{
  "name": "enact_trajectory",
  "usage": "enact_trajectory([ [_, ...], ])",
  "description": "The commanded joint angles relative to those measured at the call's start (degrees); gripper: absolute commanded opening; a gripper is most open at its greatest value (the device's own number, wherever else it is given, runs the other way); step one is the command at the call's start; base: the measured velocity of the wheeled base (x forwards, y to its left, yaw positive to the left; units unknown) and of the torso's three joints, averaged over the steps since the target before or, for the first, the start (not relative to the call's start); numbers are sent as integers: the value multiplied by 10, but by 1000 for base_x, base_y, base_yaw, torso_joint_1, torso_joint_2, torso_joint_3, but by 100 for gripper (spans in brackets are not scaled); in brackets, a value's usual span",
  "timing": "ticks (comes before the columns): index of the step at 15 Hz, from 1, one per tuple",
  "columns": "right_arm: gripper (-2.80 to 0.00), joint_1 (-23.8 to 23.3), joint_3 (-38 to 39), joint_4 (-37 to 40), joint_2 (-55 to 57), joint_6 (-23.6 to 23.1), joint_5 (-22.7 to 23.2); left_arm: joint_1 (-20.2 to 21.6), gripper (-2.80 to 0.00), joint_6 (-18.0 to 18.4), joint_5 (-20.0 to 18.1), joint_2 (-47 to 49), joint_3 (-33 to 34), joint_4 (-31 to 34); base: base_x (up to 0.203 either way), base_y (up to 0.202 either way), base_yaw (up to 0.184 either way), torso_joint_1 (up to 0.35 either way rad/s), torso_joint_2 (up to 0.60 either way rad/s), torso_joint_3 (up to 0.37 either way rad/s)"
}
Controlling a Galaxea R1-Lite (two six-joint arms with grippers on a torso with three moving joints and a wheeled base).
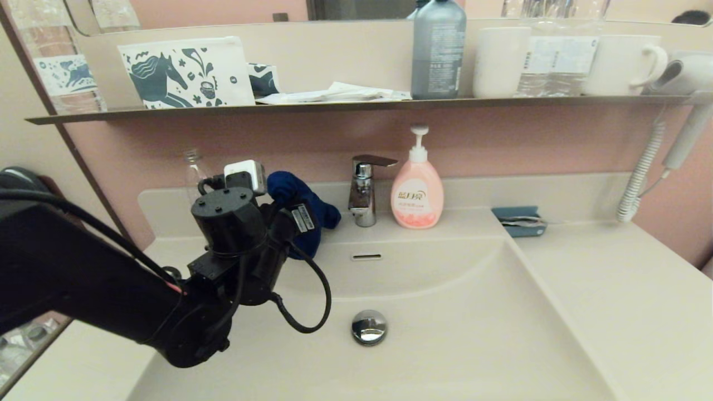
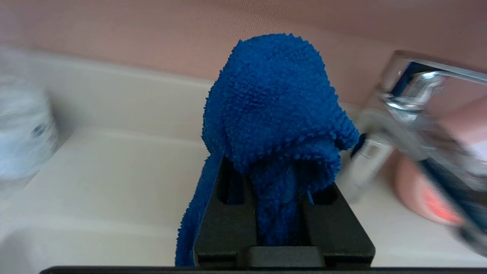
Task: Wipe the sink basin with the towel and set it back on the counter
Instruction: Wipe the sink
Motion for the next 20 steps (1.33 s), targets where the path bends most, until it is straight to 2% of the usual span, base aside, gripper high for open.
enact_trajectory([
  [1,-280,0,0,0,0,0,0,18,-280,47,-38,100,3,-116,0,0,0,0,0,0],
  [3,-280,0,0,0,0,0,0,53,-280,126,-117,146,0,-159,0,0,0,0,0,0],
  [10,-280,0,0,0,0,0,0,86,-280,123,-115,166,-7,-161,0,0,0,0,0,0],
  [11,-280,0,-1,0,0,0,0,89,-280,121,-115,157,-7,-133,0,0,0,0,0,0],
  [13,-280,0,0,0,0,0,0,90,-280,84,-115,145,-21,-83,0,0,0,0,0,0],
  [15,-280,0,0,0,0,0,0,70,-280,66,-107,144,-33,-58,0,0,0,0,0,0],
  [20,-280,0,0,0,0,0,0,14,-280,57,-61,156,-82,-19,0,0,0,0,0,0],
])
